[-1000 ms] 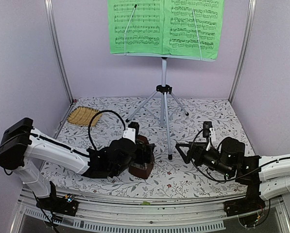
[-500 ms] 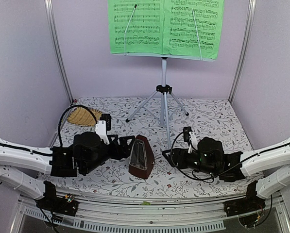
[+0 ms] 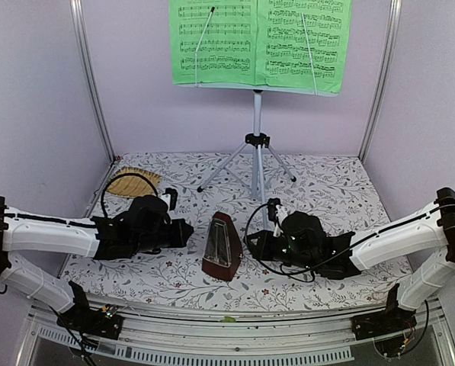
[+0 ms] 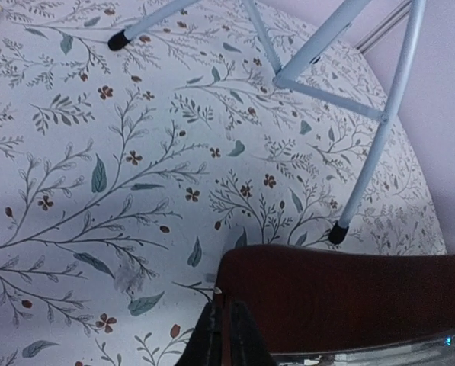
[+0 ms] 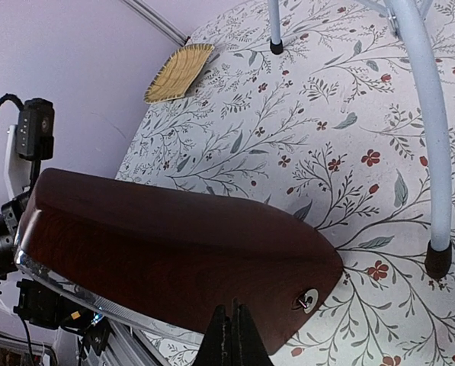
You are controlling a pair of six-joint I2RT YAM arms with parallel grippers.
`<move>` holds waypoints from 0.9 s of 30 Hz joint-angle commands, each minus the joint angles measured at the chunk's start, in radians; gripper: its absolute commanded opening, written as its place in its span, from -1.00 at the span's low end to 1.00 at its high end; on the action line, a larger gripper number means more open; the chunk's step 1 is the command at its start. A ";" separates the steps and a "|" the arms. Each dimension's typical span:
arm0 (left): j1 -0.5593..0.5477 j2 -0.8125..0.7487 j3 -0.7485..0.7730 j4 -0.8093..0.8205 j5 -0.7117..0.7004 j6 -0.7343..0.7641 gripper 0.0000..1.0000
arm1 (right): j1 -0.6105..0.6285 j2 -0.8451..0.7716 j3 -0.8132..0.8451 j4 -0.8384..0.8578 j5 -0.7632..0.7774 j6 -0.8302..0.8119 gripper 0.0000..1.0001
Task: Set up the instrument practice props
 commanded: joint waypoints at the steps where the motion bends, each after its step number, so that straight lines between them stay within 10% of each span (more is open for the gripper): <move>1: 0.016 0.091 0.048 -0.010 0.162 0.031 -0.95 | 0.006 0.054 0.068 -0.007 -0.018 0.015 -1.00; 18: -0.160 0.138 0.062 -0.011 0.162 -0.054 -1.00 | -0.063 0.116 0.184 -0.049 -0.099 -0.162 -0.98; 27: -0.219 0.137 0.077 0.013 0.125 -0.089 -0.94 | -0.122 0.056 0.228 -0.106 -0.133 -0.329 -0.27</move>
